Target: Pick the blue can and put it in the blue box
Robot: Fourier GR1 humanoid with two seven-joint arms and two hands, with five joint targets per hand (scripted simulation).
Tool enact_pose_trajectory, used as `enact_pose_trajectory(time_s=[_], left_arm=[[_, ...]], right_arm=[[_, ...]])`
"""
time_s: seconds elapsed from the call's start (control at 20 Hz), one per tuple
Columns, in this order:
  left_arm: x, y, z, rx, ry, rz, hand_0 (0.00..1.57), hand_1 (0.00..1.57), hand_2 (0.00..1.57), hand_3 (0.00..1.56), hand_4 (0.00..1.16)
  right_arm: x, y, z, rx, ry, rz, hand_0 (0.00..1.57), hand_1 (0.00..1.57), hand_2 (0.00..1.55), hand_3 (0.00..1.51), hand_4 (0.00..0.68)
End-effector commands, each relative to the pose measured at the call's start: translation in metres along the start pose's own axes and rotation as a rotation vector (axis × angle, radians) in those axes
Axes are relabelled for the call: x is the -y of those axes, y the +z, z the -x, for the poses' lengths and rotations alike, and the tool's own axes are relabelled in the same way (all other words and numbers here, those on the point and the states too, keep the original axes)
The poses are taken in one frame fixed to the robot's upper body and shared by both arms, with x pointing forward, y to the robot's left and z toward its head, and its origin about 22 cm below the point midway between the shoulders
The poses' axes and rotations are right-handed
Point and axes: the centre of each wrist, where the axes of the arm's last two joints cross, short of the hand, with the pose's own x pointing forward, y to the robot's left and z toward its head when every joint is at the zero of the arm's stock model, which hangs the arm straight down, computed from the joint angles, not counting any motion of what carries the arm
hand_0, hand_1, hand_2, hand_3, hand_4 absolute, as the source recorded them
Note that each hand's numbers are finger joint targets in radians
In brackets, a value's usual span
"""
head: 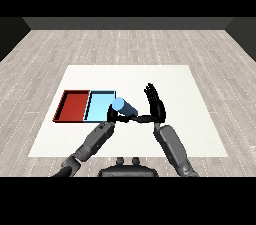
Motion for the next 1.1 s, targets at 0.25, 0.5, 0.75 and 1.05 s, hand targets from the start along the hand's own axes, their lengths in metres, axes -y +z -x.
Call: enact_pose_trajectory(time_s=[0.25,0.5,0.75,1.05], left_arm=[[-0.083,-0.044,-0.044,0.017,-0.212,-0.099,1.57,1.57,1.57,1.52,1.14],[-0.105,-0.056,-0.041,-0.076,-0.356,-0.187,1.57,1.57,1.57,1.51,1.15],[-0.129,-0.066,-0.044,-0.219,-0.574,-0.234,1.57,1.57,1.57,1.48,1.04],[-0.139,-0.051,-0.002,-0.521,-0.724,-0.296,1.44,1.44,1.35,1.18,0.94]], right_arm=[[0.073,0.036,-0.016,0.061,-0.067,0.200,0.00,0.00,0.00,0.00,0.000],[0.064,0.027,-0.005,0.052,-0.110,0.214,0.00,0.00,0.00,0.00,0.000],[0.076,0.041,0.005,0.024,-0.102,0.226,0.00,0.00,0.00,0.00,0.000],[0.080,0.043,0.010,0.019,-0.111,0.239,0.00,0.00,0.00,0.00,0.000]])
